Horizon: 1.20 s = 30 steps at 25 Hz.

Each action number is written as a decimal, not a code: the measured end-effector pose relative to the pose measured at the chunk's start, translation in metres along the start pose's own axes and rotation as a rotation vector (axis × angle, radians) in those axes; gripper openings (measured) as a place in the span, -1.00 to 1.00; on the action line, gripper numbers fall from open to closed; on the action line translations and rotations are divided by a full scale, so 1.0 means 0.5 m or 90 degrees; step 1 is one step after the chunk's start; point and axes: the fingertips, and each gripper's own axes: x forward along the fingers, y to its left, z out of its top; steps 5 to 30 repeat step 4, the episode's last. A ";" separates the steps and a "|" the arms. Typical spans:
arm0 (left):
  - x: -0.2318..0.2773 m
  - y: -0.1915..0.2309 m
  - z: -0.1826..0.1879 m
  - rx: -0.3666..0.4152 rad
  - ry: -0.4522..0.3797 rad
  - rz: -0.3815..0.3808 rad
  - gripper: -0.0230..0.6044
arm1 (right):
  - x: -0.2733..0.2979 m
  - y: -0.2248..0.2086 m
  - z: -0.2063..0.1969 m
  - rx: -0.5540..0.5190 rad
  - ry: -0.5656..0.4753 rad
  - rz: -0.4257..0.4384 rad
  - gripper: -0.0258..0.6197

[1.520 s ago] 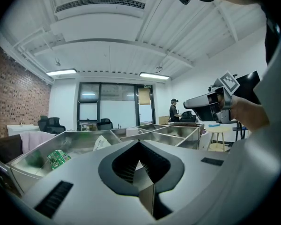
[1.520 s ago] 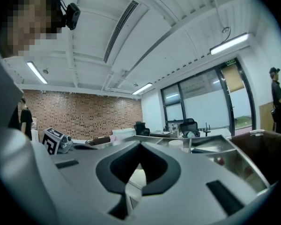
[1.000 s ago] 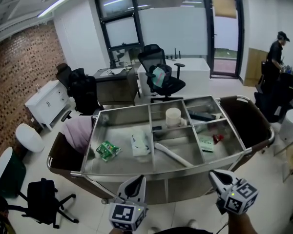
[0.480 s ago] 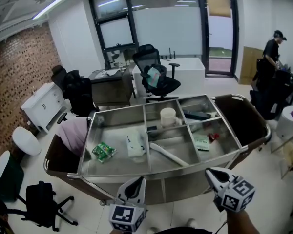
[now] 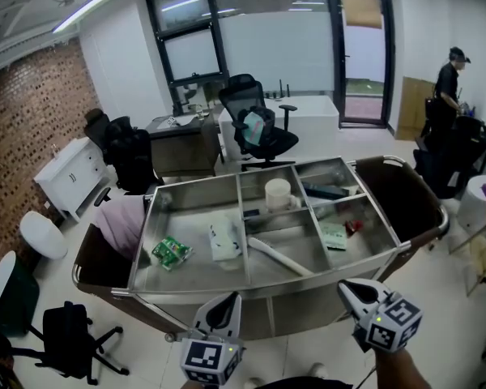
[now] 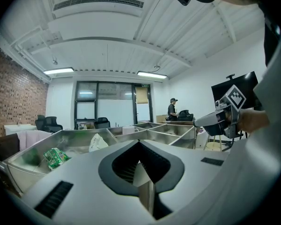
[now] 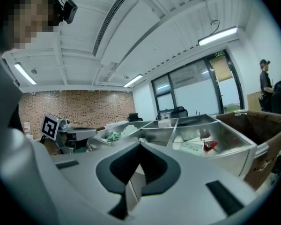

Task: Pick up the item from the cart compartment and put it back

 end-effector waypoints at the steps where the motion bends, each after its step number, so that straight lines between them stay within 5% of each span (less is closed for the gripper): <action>1: -0.001 -0.001 0.003 -0.003 0.001 0.000 -0.93 | -0.001 0.000 0.001 0.000 0.000 -0.001 -0.91; 30: -0.003 -0.001 0.007 -0.002 -0.001 0.001 -0.93 | -0.003 -0.001 0.003 0.003 0.000 -0.003 -0.91</action>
